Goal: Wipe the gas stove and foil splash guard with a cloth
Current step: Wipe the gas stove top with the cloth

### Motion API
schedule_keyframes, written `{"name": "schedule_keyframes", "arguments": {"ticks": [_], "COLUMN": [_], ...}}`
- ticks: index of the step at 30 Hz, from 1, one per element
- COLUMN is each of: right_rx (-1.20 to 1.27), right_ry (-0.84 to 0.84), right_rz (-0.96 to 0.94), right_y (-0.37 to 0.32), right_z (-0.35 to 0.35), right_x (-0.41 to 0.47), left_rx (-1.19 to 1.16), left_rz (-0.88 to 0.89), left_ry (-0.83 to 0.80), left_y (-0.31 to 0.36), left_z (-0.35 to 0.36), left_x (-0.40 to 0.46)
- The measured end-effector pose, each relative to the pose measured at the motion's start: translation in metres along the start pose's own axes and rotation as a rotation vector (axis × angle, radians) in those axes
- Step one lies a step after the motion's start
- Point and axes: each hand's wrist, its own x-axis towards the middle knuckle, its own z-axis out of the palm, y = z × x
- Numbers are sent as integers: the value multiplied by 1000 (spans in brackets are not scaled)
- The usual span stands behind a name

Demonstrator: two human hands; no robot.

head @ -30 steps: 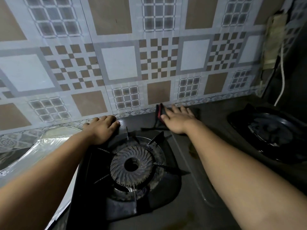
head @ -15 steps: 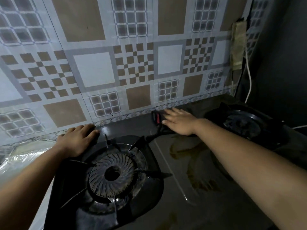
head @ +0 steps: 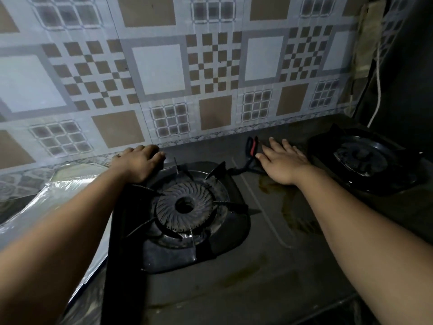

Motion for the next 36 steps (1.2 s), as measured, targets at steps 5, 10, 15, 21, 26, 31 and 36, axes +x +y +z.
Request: {"name": "schedule_keyframes", "arguments": {"ticks": [5,10,15,21,26,31,36], "right_rx": [-31,-70,-71,-43,-26,7,57], "right_ry": [-8,-16,-39,-65,0,67,13], "right_rz": [-192,-296,-349,-220,-27,163,263], "right_y": [-24,-29,-6,27,44,39,25], "right_z": [8,15,16,2,-1,12,17], "right_x": [-33,-63,-83,-75,-64,-71,-94], "left_rx": [20,5,4,9,1,5,1], "left_rz": [-3,24,16,18,37,47,61], "left_ry": [-17,-40,-36,-20,-1,-10,-23], "left_y": [-7,-11,-12,-14,-20,-22,-24], "left_z": [0,-1,-1,3,8,9,8], "left_x": [-9,-9,-7,-3,4,9,12]}}
